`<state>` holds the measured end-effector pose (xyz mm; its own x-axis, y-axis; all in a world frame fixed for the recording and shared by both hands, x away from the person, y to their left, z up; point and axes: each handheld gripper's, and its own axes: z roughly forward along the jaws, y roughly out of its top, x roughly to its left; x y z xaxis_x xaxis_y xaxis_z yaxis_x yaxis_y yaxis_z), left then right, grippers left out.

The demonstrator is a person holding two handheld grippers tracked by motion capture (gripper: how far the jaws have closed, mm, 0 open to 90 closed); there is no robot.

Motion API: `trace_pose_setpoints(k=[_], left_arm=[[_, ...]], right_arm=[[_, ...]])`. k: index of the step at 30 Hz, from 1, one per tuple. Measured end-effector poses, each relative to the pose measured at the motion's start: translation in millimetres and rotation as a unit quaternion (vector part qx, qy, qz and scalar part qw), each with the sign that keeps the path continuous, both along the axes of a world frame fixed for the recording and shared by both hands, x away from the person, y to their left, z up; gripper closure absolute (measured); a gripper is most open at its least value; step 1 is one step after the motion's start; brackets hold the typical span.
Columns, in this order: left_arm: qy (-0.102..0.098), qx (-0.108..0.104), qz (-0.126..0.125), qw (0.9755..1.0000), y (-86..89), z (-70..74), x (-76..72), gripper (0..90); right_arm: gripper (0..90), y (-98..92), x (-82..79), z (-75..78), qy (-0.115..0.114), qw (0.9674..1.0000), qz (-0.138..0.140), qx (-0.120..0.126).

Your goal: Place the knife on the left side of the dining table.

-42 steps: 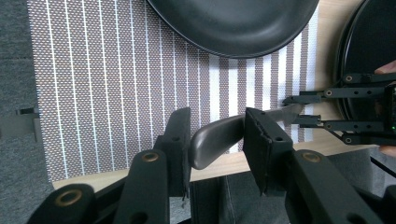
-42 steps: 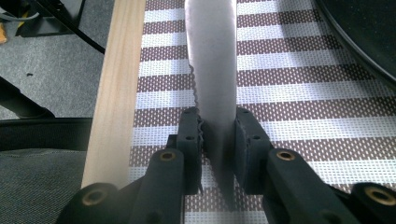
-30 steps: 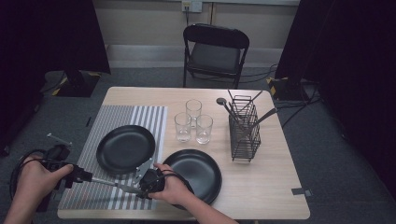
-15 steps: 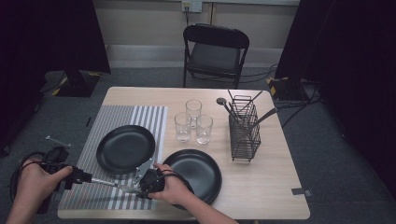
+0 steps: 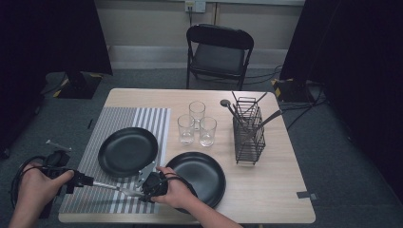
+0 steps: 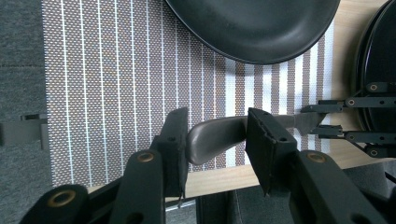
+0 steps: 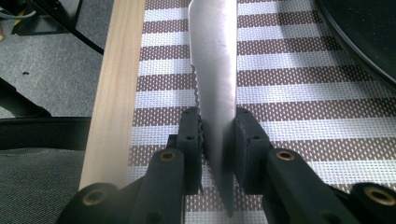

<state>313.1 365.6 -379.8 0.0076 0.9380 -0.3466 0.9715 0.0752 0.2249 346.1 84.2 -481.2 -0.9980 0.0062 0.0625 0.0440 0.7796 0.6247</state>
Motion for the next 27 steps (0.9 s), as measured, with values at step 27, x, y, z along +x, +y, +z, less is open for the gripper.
trace_pose_setpoints(k=[27], left_arm=[[-0.004, 0.005, 0.009, 0.9999, 5.9, -12.3, -2.1, 57.7]], right_arm=[[75.3, 0.2, -0.4, -0.2, 0.000, 1.0000, -0.002, 0.000]])
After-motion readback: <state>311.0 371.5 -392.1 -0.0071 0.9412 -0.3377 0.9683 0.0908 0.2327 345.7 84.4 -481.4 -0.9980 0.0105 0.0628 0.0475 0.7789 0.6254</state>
